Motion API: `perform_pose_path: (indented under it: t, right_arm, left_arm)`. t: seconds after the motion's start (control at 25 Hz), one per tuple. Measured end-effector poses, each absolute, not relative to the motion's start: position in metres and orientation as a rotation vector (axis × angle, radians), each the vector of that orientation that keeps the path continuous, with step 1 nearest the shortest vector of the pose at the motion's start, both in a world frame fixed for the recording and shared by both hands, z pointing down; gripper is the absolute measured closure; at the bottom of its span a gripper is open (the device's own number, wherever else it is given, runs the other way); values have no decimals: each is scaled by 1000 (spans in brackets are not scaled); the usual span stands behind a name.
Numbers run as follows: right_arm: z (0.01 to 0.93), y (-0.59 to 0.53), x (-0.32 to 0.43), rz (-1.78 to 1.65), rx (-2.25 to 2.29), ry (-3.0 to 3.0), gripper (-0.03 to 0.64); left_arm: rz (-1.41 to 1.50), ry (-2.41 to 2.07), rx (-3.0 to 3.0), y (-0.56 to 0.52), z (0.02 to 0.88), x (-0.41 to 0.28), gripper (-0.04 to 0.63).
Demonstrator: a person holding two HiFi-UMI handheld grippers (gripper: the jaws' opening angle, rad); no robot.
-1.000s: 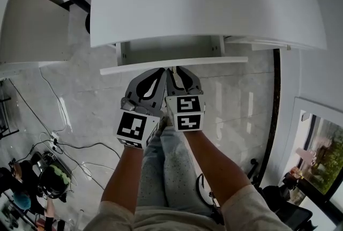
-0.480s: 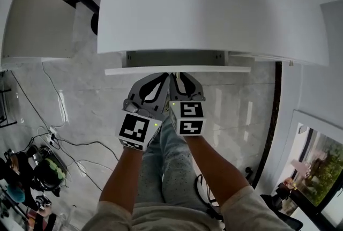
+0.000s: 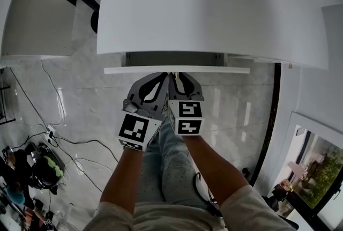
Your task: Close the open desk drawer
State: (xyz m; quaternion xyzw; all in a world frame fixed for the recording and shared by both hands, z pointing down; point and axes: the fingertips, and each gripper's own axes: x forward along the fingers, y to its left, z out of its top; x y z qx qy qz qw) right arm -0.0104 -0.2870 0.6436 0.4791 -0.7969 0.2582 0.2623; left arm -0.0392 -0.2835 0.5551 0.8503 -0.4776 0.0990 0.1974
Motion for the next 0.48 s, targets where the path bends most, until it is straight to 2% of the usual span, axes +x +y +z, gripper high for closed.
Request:
perform_pose_path:
  t: [0.48]
  right_arm:
    - [646, -311, -14, 700, 1296, -2145, 509]
  left_arm:
    - [272, -1335, 2370, -307, 558, -44, 578]
